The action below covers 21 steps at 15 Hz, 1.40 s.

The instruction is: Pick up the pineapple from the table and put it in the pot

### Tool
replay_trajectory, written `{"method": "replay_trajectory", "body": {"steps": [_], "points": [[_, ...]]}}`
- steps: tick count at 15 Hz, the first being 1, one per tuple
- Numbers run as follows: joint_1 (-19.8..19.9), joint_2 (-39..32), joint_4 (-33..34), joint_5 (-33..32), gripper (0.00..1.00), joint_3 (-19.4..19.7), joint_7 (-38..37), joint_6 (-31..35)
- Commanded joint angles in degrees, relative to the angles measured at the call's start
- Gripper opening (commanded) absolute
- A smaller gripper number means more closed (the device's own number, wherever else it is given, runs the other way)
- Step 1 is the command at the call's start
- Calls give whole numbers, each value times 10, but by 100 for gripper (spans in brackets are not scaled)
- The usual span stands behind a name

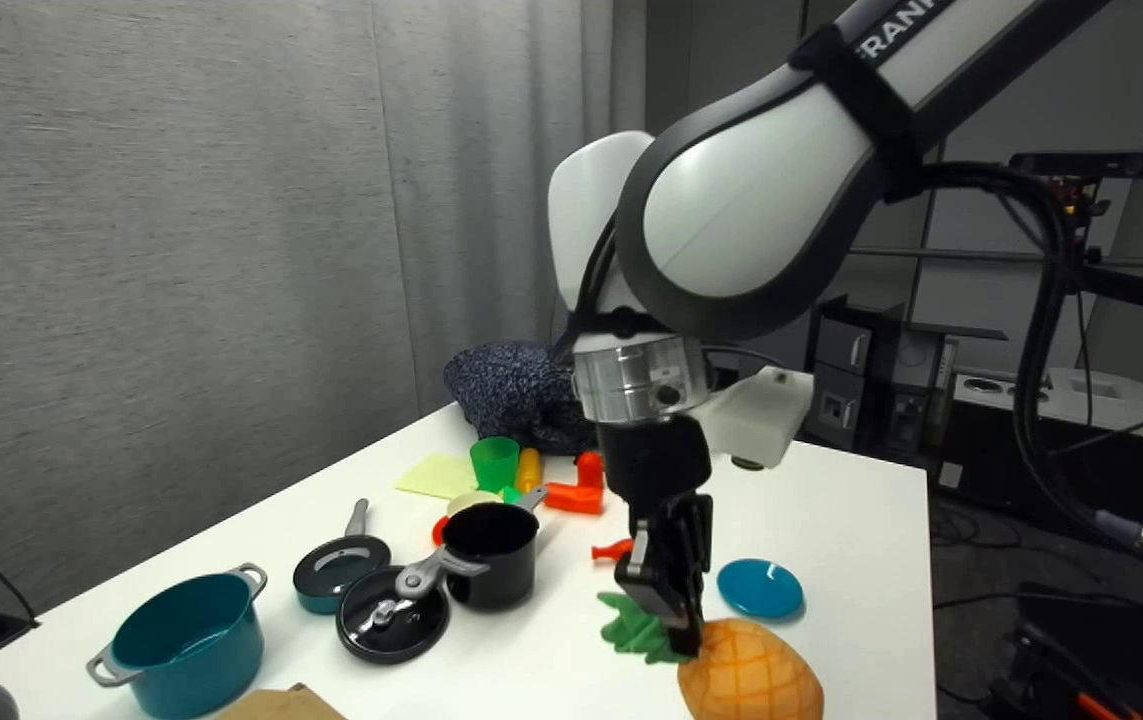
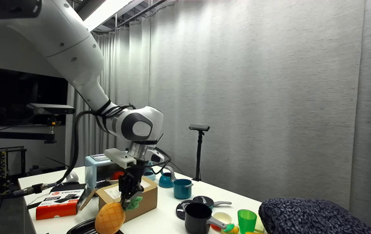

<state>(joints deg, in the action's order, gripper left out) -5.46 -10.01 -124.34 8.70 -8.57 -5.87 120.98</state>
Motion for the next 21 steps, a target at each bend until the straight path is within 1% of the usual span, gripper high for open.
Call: {"method": "replay_trajectory", "body": {"steps": [1,2,3,9,10,11,13,17,21], "points": [[-8,71,-47,-35,2,23,-88,41],[-5,30,-15,-14,2,17,-42,18],[-4,39,-19,-17,7,18,-48,19],[-6,29,-18,-17,7,18,-47,19],[-6,29,-18,-17,2,18,-47,19],[-10,24,-21,-56,2,24,-83,57],[-6,20,-18,-95,2,37,-121,117],[-4,5,25,-184,2,72,-197,195],[-4,12,65,-280,2,113,-280,248]]}}
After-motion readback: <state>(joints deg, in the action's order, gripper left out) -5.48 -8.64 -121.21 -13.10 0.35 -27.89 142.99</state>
